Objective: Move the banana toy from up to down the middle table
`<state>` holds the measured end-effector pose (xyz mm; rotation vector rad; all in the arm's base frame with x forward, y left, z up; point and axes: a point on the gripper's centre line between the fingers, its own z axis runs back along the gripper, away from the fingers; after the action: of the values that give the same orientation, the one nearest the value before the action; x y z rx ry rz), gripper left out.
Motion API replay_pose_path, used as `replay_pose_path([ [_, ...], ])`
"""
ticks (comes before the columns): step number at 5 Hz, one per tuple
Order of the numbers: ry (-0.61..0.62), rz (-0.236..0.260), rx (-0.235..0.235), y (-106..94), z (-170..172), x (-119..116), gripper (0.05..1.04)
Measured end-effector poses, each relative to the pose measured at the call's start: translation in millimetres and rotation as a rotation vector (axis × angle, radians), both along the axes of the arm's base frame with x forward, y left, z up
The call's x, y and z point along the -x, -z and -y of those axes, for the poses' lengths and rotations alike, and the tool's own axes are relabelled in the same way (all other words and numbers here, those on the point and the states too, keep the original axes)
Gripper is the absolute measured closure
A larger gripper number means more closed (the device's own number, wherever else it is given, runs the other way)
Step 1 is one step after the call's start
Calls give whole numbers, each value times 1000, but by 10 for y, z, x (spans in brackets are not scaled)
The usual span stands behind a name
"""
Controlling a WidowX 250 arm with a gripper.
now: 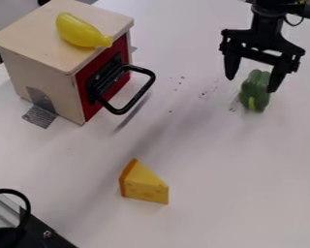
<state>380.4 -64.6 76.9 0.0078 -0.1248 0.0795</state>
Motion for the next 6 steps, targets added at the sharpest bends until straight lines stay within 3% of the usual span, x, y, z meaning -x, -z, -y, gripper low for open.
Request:
replay_pose_path([
  [1,2,57,-35,-369,-143,36,83],
  [2,-8,71,-43,-587,-368,139,83],
  [3,-30,40,-42,-687,-669,328,83],
  [4,-89,1,-11,-751,-944,567,83],
  [6,-335,-36,36,-915,-1409,861,83],
])
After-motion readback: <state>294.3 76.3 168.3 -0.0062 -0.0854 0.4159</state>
